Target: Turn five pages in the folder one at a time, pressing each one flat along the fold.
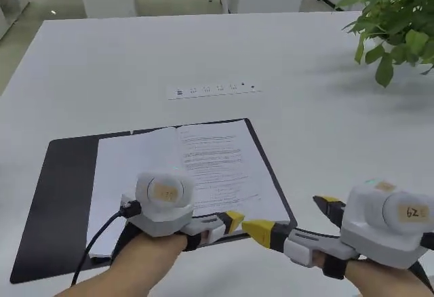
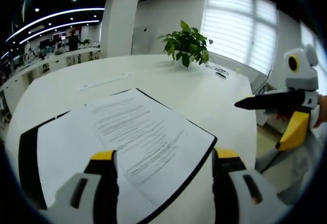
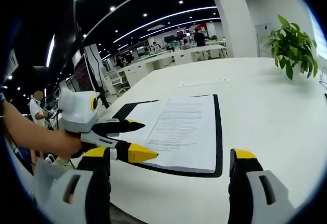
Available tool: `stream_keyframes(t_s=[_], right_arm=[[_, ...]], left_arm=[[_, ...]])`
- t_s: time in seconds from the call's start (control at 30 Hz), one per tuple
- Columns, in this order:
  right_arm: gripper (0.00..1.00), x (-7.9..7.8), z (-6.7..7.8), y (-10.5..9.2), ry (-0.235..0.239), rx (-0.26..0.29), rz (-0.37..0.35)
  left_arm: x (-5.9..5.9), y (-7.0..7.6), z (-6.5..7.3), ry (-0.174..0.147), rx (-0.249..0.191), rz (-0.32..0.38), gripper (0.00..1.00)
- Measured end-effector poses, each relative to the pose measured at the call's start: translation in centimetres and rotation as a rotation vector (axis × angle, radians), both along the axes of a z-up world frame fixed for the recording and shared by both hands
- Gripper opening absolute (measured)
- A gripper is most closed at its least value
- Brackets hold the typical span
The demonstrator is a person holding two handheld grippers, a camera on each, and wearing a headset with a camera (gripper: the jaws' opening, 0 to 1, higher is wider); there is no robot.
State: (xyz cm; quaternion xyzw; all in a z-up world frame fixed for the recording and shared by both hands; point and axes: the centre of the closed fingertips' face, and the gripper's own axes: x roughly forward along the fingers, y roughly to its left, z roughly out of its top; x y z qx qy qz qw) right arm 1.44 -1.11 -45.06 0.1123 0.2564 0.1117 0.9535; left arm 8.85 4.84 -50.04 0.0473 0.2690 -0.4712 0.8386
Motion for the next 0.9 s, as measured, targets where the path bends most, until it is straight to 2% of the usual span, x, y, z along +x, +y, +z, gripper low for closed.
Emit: stream_keyframes(t_s=[0.17, 0.37, 0.53, 0.6, 0.8, 0.9], right_arm=[[0.97, 0.6, -0.2, -0.6, 0.0, 0.009, -0.013], [0.97, 1.1, -0.4, -1.0, -0.003, 0.026, -0.034], [0.97, 1.2, -1.0, -1.1, 0.005, 0.034, -0.04], [0.97, 1.2, -1.3, -1.2, 0.012, 0.037, -0.044], [0.97, 1.3, -1.8, -1.6, 0.021, 0.05, -0.057], [0.97, 1.4, -1.9, -1.6, 0.025, 0.051, -0.059]], left_arm=[[0.0, -2.2, -0.5, 0.001, -0.042, -0.005, 0.74], [-0.2, -3.8, -1.7, -0.01, -0.04, -0.013, 0.74], [-0.1, -4.8, -2.4, -0.015, -0.049, 0.001, 0.72], [0.0, -5.2, -2.7, -0.027, -0.05, 0.008, 0.72], [0.4, -5.5, -3.9, -0.039, -0.03, 0.025, 0.7], [0.7, -5.6, -4.0, -0.058, -0.029, 0.037, 0.69]])
